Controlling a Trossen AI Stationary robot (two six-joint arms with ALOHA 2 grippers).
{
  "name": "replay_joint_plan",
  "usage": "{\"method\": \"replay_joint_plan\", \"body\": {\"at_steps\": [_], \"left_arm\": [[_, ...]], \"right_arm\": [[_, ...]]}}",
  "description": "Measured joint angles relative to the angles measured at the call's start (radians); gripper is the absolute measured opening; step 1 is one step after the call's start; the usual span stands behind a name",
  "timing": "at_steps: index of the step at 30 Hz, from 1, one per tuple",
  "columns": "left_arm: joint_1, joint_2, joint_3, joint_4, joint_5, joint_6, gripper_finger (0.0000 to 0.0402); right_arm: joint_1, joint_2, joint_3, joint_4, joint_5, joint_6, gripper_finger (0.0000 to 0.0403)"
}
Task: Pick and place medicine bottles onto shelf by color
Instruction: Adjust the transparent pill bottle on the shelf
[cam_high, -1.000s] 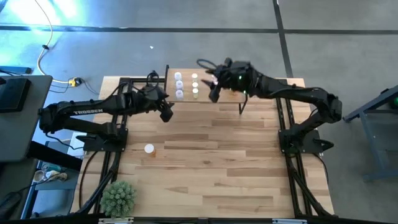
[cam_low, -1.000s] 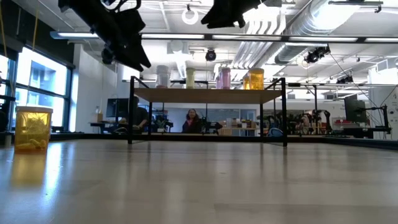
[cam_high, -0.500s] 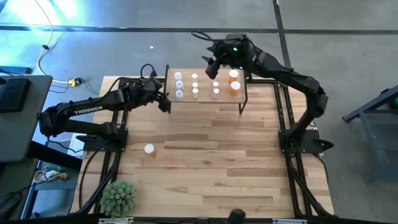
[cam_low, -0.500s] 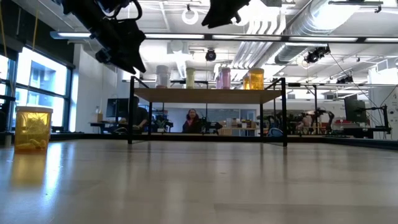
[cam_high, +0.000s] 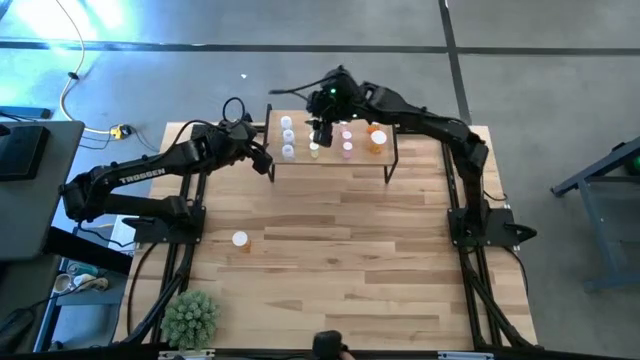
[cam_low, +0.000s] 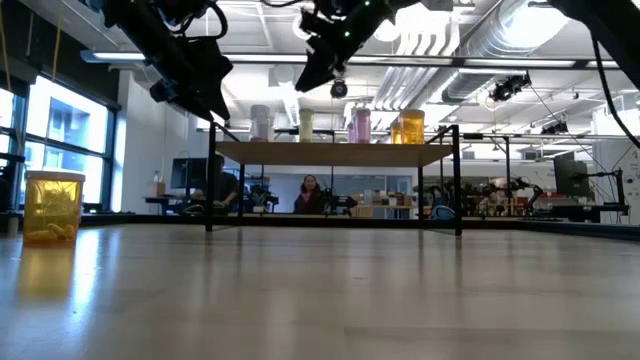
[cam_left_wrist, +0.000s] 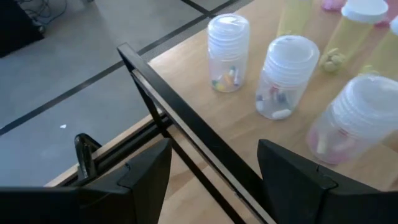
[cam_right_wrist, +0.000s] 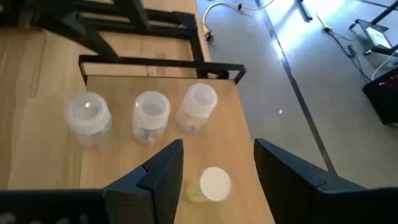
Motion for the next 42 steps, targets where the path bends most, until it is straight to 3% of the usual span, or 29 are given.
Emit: {"method": "replay_joint_plan", "body": {"at_steps": [11,20,42], "left_arm": [[0.001,0.000,0.000,0.000,0.000,-0.004,0.0229],[0.001,0.000,0.000,0.000,0.001,-0.010,0.0229],[0.001,0.001,0.000,0.000,0.001,-0.010,0.0229]], "right_arm": [[0.031,0.077,0.000,0.061,-0.055,0.038,0.0101],[0.044,0.110,0.000,0.069,-0.055,0.097,0.0057],[0.049,0.125,-0.027,0.098,-0.065,0.229,0.0034]]}}
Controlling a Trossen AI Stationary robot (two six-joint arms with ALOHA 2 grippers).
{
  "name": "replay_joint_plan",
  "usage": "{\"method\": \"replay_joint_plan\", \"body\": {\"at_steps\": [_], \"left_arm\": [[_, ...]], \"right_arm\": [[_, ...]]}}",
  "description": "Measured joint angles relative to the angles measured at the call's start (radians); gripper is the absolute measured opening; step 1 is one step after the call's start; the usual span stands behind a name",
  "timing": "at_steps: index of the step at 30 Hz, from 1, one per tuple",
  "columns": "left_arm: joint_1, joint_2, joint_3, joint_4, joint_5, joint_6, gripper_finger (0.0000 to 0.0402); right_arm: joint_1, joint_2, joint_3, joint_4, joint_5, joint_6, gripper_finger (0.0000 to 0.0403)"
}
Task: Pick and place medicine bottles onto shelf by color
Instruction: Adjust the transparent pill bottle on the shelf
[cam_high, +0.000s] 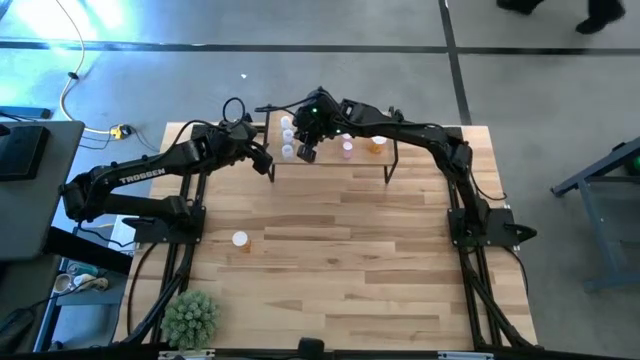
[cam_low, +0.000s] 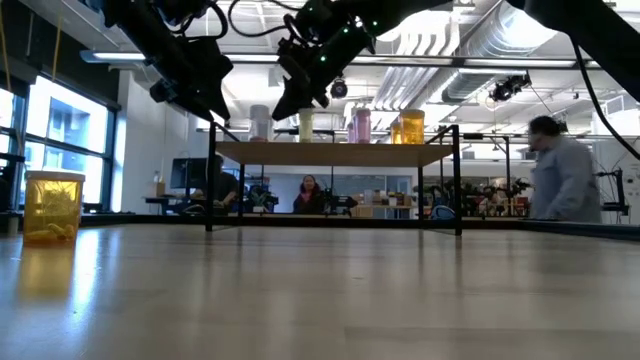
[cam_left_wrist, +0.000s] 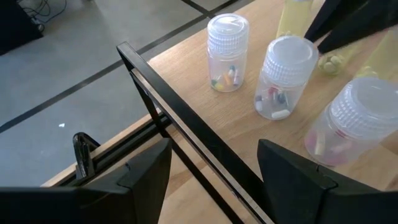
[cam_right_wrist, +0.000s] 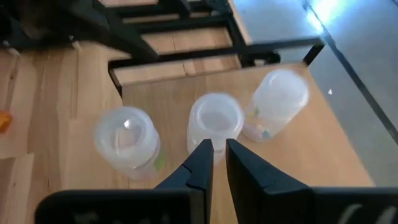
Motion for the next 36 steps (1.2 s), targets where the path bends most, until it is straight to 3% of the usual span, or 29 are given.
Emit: {"method": "replay_joint_plan", "body": {"at_steps": [20,28,36], "left_arm": [[0.000,0.000,0.000,-0.004,0.000,0.000,0.0229],[0.000,0.000,0.000,-0.004,0.000,0.000,0.0229],[0.000,0.000,0.000,-0.006,0.000,0.000,0.0229]], "right_arm": [[0.000,0.017,-0.002,0.029,0.019,-0.005,0.0034],[-0.001,0.018,-0.002,0.034,-0.025,-0.025,0.0034],[0.000,-0.030,0.000,-0.013,-0.025,-0.030,0.0034]]}}
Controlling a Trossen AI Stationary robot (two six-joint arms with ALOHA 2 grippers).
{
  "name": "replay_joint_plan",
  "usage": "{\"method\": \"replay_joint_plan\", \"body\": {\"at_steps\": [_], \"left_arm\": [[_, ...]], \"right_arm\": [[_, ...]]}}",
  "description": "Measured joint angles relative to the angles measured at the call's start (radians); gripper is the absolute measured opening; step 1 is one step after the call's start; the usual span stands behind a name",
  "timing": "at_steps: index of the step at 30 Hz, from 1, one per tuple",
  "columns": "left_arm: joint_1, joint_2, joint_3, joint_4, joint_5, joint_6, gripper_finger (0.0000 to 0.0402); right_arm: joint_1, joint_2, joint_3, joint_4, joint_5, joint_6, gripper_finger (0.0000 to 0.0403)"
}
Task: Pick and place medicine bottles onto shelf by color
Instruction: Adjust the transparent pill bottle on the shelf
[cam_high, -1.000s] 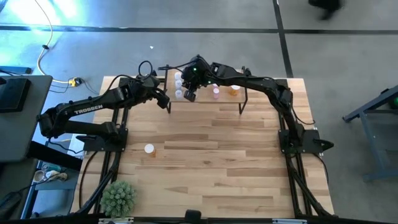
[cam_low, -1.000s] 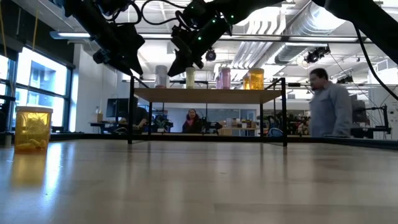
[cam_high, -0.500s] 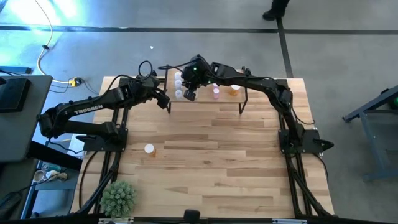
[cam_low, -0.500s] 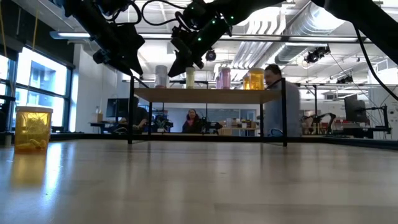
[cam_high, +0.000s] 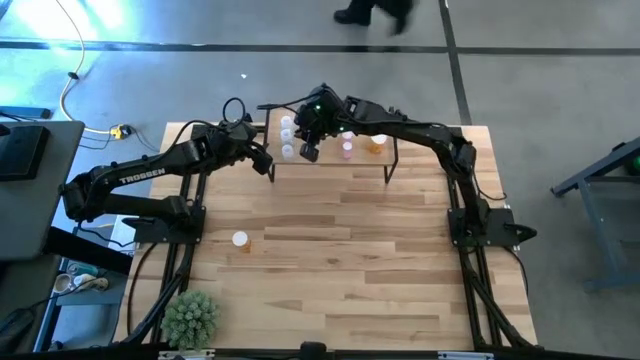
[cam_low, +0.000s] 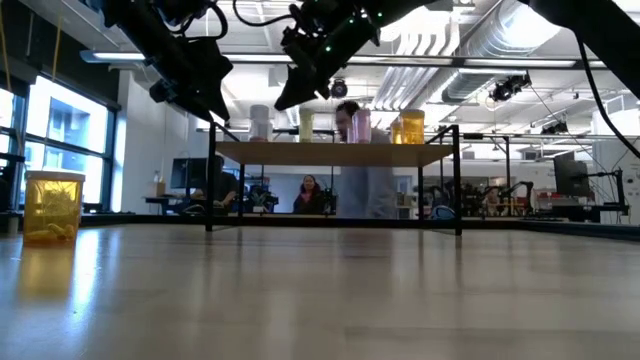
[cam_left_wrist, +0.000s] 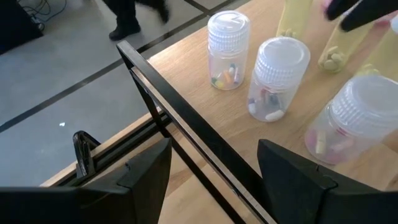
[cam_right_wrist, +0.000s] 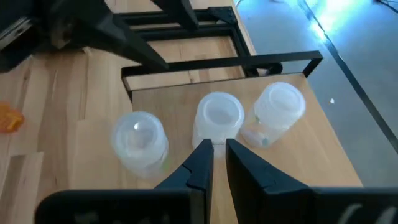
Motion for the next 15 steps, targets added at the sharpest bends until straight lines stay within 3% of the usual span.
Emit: {"method": "replay_joint_plan", "body": {"at_steps": [9,15], "left_arm": [[0.000,0.000,0.000,-0.002,0.003,0.000,0.0229],[0.000,0.000,0.000,-0.002,0.003,0.000,0.0229]], "right_arm": [[0.048,-0.043,0.001,-0.068,-0.113,-0.085,0.0034],[0.099,-0.030,0.000,-0.090,-0.112,-0.127,0.0034]]}}
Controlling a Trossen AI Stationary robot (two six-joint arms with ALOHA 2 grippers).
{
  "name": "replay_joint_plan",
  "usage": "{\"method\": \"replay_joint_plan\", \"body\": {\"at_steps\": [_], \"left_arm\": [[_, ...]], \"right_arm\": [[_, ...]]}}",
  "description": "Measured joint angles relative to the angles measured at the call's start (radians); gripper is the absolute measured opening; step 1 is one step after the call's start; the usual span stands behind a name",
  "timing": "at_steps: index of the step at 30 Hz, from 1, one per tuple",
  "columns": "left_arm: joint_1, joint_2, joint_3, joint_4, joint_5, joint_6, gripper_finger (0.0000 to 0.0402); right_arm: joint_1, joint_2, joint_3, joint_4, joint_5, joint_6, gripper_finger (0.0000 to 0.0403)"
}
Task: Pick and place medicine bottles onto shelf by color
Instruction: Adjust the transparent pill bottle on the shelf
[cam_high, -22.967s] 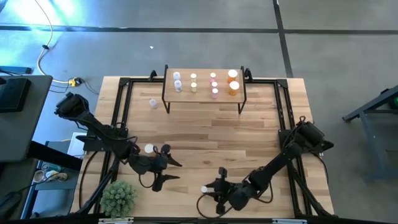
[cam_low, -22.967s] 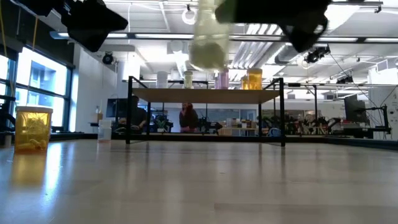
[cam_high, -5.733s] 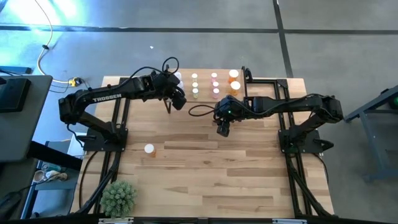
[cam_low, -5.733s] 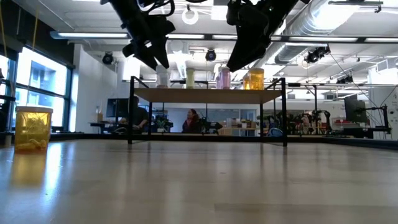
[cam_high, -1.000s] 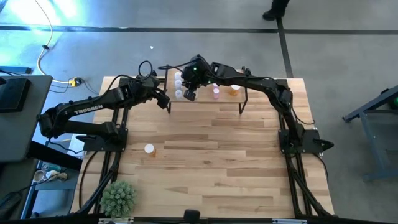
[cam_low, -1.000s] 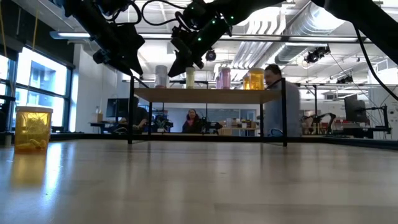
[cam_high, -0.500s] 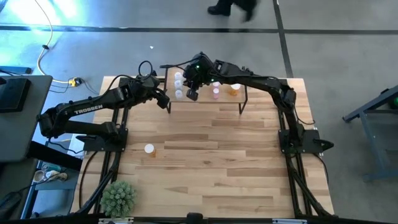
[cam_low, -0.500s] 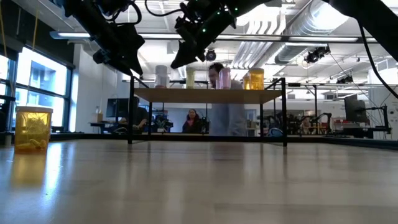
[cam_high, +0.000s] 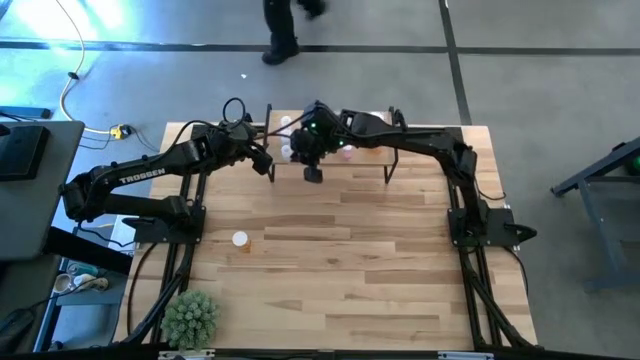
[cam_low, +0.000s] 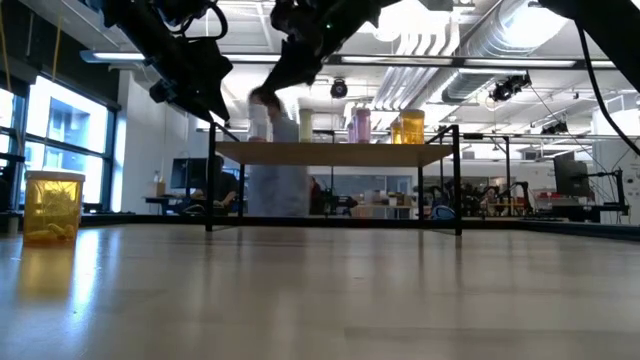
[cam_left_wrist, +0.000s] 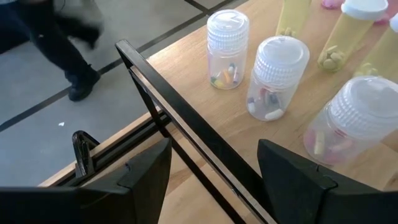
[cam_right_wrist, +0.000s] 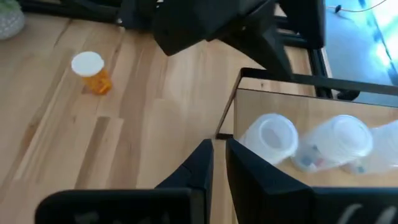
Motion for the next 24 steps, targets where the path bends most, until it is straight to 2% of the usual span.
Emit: {"method": "replay_joint_plan", "body": {"at_steps": [11,15,24], "left_arm": [[0.000,0.000,0.000,0.000,0.004,0.000,0.0229],[0.000,0.000,0.000,0.000,0.007,0.000,0.0229],[0.000,0.000,0.000,0.000,0.007,0.000,0.0229]], "right_arm": [[0.013,0.047,-0.001,0.011,0.017,0.010,0.0034],[0.013,0.054,-0.001,0.019,0.057,0.018,0.0034],[0.011,0.067,-0.001,0.042,0.050,0.021,0.0034]]}}
